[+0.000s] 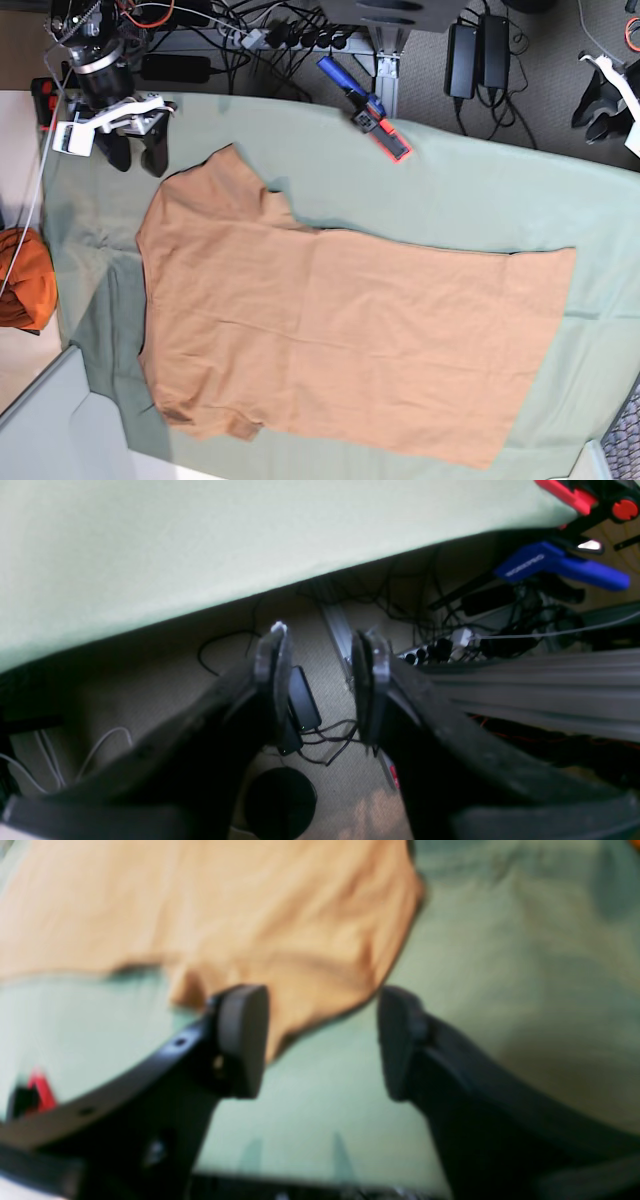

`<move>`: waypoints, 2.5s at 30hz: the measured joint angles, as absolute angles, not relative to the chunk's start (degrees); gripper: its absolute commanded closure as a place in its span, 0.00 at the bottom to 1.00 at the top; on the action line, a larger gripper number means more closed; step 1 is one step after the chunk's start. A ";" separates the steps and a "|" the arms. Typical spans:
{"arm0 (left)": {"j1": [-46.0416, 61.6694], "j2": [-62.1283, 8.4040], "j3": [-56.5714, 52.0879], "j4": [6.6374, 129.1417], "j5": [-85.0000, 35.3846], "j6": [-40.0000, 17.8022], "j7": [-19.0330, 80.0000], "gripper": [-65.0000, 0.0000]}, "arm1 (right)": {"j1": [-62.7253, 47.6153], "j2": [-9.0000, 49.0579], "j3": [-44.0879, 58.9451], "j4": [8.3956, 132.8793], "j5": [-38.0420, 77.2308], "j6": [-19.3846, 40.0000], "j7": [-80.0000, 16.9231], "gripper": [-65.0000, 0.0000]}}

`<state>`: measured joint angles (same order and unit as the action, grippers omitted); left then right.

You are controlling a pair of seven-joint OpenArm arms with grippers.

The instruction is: Fold the T-shirt properly

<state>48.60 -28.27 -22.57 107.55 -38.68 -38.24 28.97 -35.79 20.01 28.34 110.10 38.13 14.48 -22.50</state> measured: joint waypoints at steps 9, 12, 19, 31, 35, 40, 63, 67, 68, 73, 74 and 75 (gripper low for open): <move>48.71 -31.09 -22.57 107.57 -38.85 -38.22 28.95 0.63 | -31.73 8.01 28.10 108.33 36.36 10.55 -25.58 0.41; 48.71 -31.09 -22.57 107.57 -38.85 -38.24 28.97 0.63 | -30.26 4.54 28.12 106.85 36.40 10.09 -25.58 0.41; 48.71 -31.66 -22.57 107.57 -40.16 -38.24 28.97 0.63 | -25.26 -0.49 28.12 99.94 36.38 9.47 -25.85 0.41; 47.62 -33.15 -22.57 107.57 -41.82 -37.87 30.00 0.47 | -23.18 -2.09 22.41 97.23 36.10 9.87 -24.47 0.41; 45.84 -33.98 -22.57 107.57 -42.19 -36.99 30.46 0.47 | -23.09 -3.44 21.12 97.23 35.97 9.89 -24.25 0.41; 40.60 -34.17 -22.52 107.07 -42.35 -33.67 30.48 0.47 | -23.03 -3.81 21.12 97.23 34.63 9.93 -24.25 0.41; 11.42 -33.52 -6.68 78.74 -44.82 -31.94 31.16 0.47 | -23.20 -3.84 20.97 97.38 29.50 10.00 -24.03 0.41; 10.68 -32.82 -4.34 78.76 -44.07 -31.99 30.24 0.47 | -23.20 -3.81 20.97 97.38 29.52 10.00 -24.05 0.41; 10.61 -32.18 -4.34 78.76 -43.75 -31.99 29.89 0.47 | -23.20 -3.81 20.97 97.38 29.52 10.00 -24.05 0.41; 10.59 -31.46 -4.34 78.76 -43.77 -32.14 29.54 0.47 | -23.22 -3.81 20.97 97.38 29.52 10.00 -24.08 0.41; 10.50 -31.44 -4.34 78.76 -43.79 -32.14 29.56 0.47 | -23.20 -3.84 20.97 97.38 29.52 10.00 -24.05 0.41; 10.26 -31.44 -4.34 78.76 -43.72 -32.16 29.76 0.47 | -23.22 -3.84 20.97 97.38 29.52 10.00 -24.05 0.41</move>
<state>10.26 -31.44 -4.34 78.76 -43.72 -32.16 29.76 -23.22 -3.84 20.97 97.38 29.52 10.00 -24.05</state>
